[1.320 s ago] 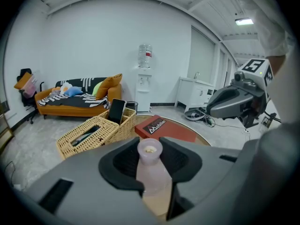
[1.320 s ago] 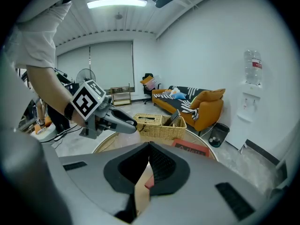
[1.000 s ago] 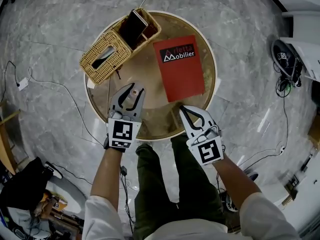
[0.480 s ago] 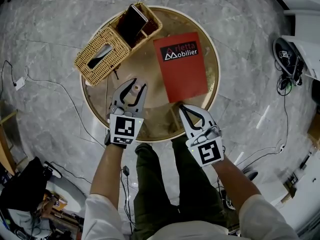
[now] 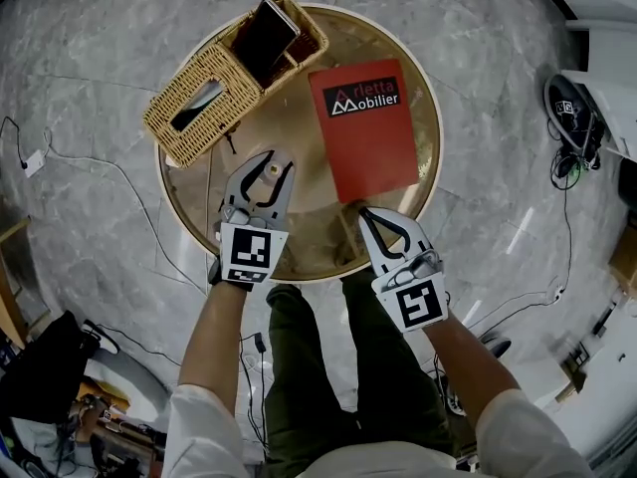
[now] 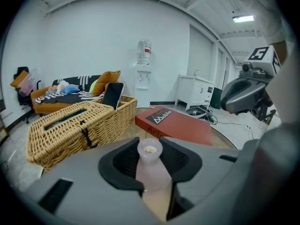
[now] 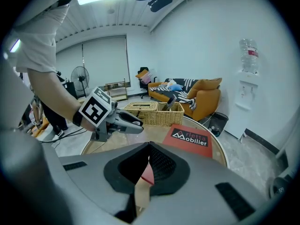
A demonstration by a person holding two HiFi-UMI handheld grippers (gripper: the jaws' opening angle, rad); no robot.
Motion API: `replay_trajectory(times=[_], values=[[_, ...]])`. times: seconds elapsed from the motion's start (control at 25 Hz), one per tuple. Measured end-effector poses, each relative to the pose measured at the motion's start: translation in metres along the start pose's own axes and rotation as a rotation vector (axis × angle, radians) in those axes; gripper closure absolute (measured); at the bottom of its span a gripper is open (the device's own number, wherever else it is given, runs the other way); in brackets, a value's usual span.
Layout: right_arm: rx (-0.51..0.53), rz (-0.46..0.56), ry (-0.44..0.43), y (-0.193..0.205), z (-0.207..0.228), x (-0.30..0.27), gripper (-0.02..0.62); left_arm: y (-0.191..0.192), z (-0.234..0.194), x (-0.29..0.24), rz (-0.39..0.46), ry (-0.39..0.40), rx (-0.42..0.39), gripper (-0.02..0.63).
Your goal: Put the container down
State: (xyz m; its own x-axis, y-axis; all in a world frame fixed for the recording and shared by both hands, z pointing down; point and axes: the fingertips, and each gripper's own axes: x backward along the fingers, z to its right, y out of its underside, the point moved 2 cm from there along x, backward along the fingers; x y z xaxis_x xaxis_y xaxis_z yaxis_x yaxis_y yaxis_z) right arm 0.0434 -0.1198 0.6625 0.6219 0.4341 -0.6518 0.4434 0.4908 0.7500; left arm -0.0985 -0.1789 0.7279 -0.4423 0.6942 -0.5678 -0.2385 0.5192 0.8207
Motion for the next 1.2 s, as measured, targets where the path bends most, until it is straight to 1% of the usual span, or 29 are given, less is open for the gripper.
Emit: replay_trajectory(times=[0.24, 0.36, 0.48, 0.52, 0.6, 0.88, 0.92, 1.04, 1.2], values=[[0.0, -0.011, -0.004, 0.006, -0.006, -0.001, 0.572, 0.005, 0.007, 0.002, 0.012, 0.001, -0.031, 0.468], [-0.003, -0.008, 0.001, 0.005, -0.009, -0.001, 0.572, 0.005, 0.007, 0.001, 0.012, 0.013, -0.024, 0.463], [-0.001, -0.005, 0.007, 0.002, -0.011, 0.002, 0.572, 0.005, 0.01, 0.003, -0.001, 0.04, -0.014, 0.406], [-0.003, -0.002, 0.011, 0.0, -0.012, 0.003, 0.572, 0.005, 0.01, 0.005, -0.006, 0.044, -0.015, 0.4], [-0.006, 0.005, 0.02, -0.004, -0.013, 0.006, 0.572, 0.004, 0.01, 0.012, -0.014, 0.046, -0.016, 0.385], [0.003, 0.029, 0.056, -0.027, -0.022, 0.028, 0.572, -0.02, 0.006, 0.063, -0.01, 0.025, -0.006, 0.387], [0.013, 0.05, 0.062, -0.034, -0.024, 0.033, 0.572, -0.025, 0.006, 0.073, -0.009, 0.02, -0.003, 0.393], [0.031, 0.102, 0.084, -0.054, -0.03, 0.049, 0.572, -0.046, 0.007, 0.102, 0.0, 0.008, -0.002, 0.445], [-0.003, 0.089, 0.113, -0.075, -0.044, 0.077, 0.572, -0.078, 0.011, 0.143, 0.029, -0.01, -0.014, 0.525]])
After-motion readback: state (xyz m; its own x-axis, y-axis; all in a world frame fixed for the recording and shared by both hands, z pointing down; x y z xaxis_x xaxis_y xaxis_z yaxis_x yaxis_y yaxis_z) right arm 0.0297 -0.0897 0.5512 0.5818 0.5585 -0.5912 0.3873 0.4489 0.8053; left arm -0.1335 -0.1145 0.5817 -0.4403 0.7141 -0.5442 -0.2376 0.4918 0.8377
